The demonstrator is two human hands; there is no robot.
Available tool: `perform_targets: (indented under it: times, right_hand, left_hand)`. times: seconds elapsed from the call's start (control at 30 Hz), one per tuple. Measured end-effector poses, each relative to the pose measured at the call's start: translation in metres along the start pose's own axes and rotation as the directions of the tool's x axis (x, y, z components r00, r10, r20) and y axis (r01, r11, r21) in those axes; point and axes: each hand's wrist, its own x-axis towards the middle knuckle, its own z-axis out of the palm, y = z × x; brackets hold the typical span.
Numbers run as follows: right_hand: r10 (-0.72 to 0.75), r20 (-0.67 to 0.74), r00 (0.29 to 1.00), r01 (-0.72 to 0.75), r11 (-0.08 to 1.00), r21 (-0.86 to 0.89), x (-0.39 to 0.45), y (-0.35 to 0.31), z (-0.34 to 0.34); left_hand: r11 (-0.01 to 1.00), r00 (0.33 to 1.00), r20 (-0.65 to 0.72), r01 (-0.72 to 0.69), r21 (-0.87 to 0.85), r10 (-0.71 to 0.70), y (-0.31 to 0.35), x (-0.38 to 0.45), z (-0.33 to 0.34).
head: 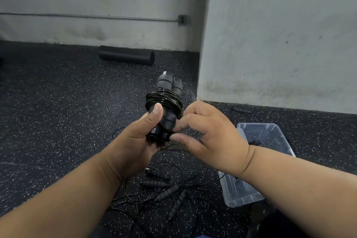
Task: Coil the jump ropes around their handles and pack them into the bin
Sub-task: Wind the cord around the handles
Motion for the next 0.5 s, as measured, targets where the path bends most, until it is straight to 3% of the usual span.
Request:
perform_targets:
  times: [0.1,0.23,0.33,0.5]
  right_hand:
    - [0.010,0.030,1.000,-0.010,1.000,0.008,-0.0014,0.0023,0.0005]
    - [0.150,0.098,0.984,-0.160,0.981,0.109,-0.0030,-0.0024,-0.0023]
    - [0.086,0.135,0.987,-0.094,0.994,0.054,-0.0022,0.0002,0.0000]
    - [0.022,0.164,0.986,-0.034,0.997,0.073,-0.0028,0.0021,-0.0020]
  left_hand:
    - [1.000,0.999,-0.038,-0.014,0.003,0.015,0.0010,0.0005,-0.0014]
    - [0.999,0.996,0.076,-0.051,0.004,0.051,0.0013,0.0010,-0.0009]
    - [0.997,0.986,0.149,-0.073,0.017,0.070,-0.0031,0.0030,0.0016]
    - [1.000,0.995,0.097,-0.025,0.011,0.024,-0.0055,0.0029,0.0012]
